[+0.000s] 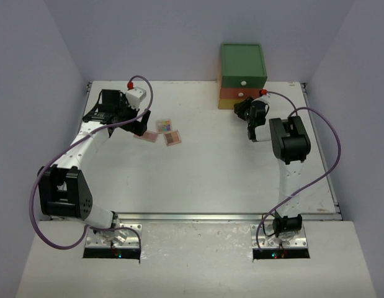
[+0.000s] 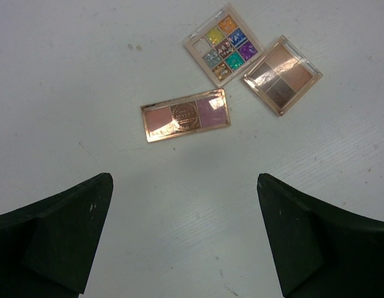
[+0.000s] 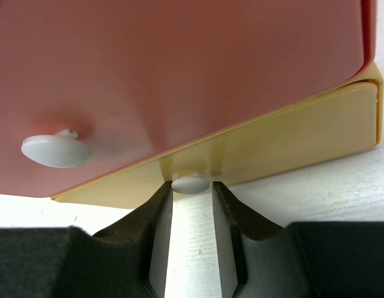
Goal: Organize the makeup
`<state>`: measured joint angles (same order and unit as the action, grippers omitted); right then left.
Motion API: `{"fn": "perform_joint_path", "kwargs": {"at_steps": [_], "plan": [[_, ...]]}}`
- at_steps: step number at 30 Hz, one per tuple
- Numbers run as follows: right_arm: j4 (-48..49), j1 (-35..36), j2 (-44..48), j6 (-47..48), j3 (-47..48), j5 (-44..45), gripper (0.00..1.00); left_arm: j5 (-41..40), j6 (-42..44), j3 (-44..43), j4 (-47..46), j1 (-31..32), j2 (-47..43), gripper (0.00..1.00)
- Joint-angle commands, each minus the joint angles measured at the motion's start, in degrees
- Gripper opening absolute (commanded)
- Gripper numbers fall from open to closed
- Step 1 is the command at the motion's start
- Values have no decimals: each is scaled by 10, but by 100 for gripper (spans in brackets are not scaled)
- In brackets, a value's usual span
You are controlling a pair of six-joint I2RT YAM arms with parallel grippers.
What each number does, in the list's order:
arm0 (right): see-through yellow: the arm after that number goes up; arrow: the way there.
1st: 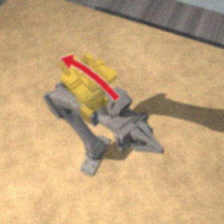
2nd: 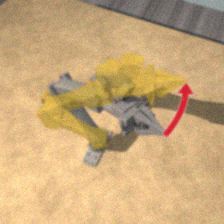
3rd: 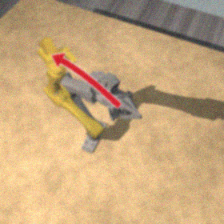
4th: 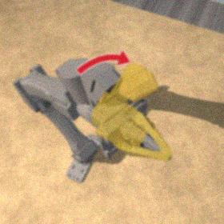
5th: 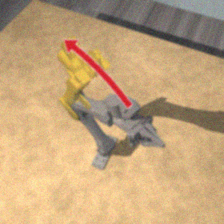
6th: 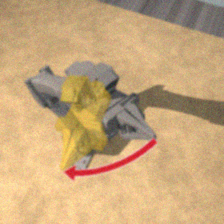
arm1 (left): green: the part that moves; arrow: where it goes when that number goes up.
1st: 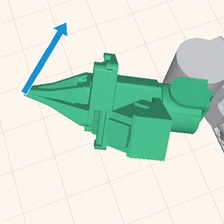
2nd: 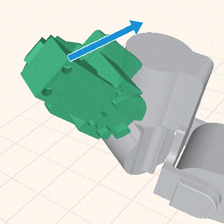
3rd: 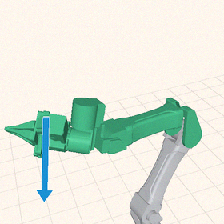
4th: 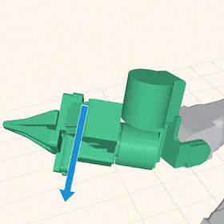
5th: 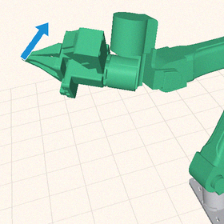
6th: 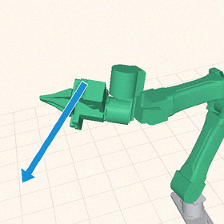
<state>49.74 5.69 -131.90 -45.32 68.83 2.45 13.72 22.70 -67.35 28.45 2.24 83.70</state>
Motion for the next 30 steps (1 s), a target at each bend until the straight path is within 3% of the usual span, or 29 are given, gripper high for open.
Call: {"fn": "perform_joint_path", "kwargs": {"at_steps": [1, 15, 30], "plan": [[53, -2, 7, 1, 18, 31, 33, 4, 9, 7, -21, -7, -5, 100], [54, -2, 27, 61, 33, 19, 34, 12, 6, 7, -22, -9, -1, 100], [54, 0, 41, 121, 21, 39, 16, 13, 5, 5, -18, -9, 8, 100]]}}
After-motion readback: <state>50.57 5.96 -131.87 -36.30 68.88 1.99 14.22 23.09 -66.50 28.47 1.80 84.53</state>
